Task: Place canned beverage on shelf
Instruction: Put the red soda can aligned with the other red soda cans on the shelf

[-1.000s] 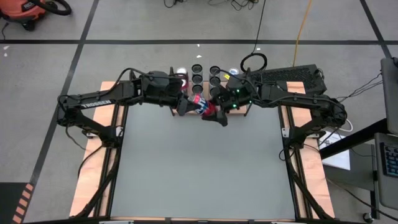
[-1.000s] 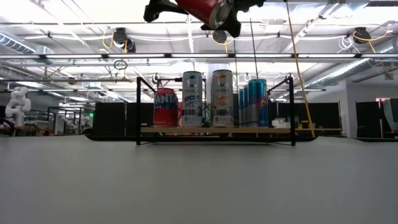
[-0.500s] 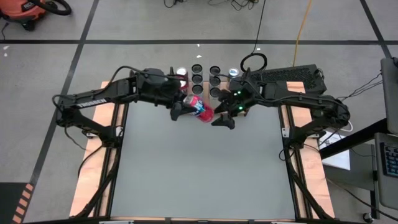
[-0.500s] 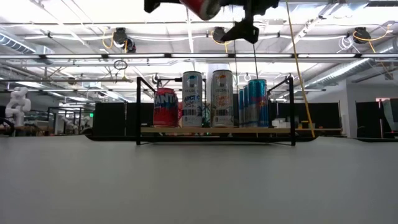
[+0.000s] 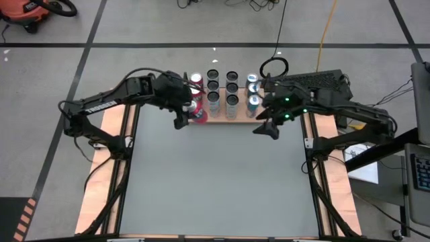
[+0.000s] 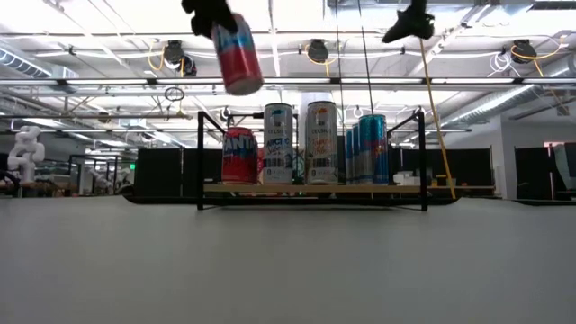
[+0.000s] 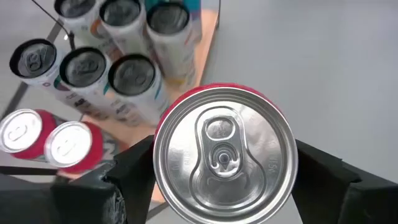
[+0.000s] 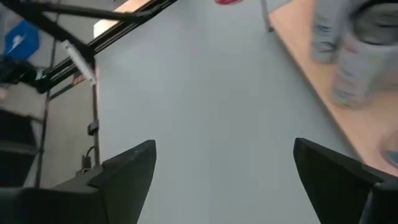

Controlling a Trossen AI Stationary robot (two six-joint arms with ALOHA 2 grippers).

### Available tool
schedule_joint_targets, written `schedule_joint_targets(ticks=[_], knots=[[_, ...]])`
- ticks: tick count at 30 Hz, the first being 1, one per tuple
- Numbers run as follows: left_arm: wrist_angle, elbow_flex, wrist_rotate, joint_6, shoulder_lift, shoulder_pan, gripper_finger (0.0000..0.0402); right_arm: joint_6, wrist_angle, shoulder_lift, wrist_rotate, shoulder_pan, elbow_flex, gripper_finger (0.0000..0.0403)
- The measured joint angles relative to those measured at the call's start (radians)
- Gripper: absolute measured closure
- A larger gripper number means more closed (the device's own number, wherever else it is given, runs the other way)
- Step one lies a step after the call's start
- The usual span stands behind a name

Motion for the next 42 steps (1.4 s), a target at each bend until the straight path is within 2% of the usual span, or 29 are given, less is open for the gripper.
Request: schedule_joint_targets(ticks=[9, 18, 23, 35, 42], knots=[[-0.002, -0.043, -0.052, 0.219, 0.119, 0.056, 0.0114, 0.08, -0.081, -0.115, 0.115, 0.0, 0.0, 0.0057], [0.042, -0.043, -0.066, 0.324, 0.246, 0.127, 0.0114, 0.132, -0.097, -0.152, 0.117, 0.0, 0.0, 0.0057], [-0.024, -0.043, -0.043, 0.333, 0.259, 0.149, 0.0114, 0.132, -0.133, -0.154, 0.116, 0.0, 0.0, 0.0057], [0.032, -0.047, -0.016, 0.444, 0.271, 0.183, 0.0114, 0.086, -0.133, -0.155, 0.148, 0.001, 0.0, 0.0057], [0.07, -0.121, -0.009, 0.444, 0.279, 0.175, 0.0114, 0.083, -0.133, -0.155, 0.166, 0.001, 0.0, 0.0057]])
